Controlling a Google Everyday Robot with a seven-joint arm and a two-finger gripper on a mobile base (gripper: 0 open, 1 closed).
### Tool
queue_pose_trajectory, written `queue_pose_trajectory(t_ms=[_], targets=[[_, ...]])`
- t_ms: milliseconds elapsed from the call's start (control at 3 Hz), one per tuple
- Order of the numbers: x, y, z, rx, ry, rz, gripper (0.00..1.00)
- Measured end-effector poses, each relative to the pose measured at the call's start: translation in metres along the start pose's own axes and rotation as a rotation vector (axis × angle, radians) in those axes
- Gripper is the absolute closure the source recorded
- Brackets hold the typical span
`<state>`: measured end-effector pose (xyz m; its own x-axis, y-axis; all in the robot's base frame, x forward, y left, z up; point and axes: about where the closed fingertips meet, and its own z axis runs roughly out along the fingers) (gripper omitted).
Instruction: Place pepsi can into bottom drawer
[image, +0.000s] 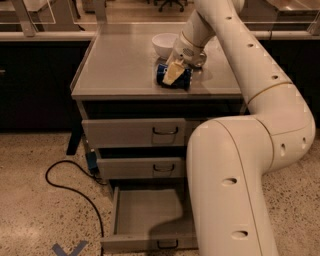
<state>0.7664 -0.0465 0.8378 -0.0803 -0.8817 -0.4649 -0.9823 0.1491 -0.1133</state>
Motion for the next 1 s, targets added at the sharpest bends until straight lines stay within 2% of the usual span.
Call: queue_pose_trajectory(t_ms=[333,667,1000], targets=[[0.002,0.004,0.000,-0.016,-0.013,-0.021,1.00],[0.016,0.008,-0.044,0.057,-0.049,-0.070,1.00],[0.029,0.030,-0.126,0.215,-0.113,-0.082,1.00]])
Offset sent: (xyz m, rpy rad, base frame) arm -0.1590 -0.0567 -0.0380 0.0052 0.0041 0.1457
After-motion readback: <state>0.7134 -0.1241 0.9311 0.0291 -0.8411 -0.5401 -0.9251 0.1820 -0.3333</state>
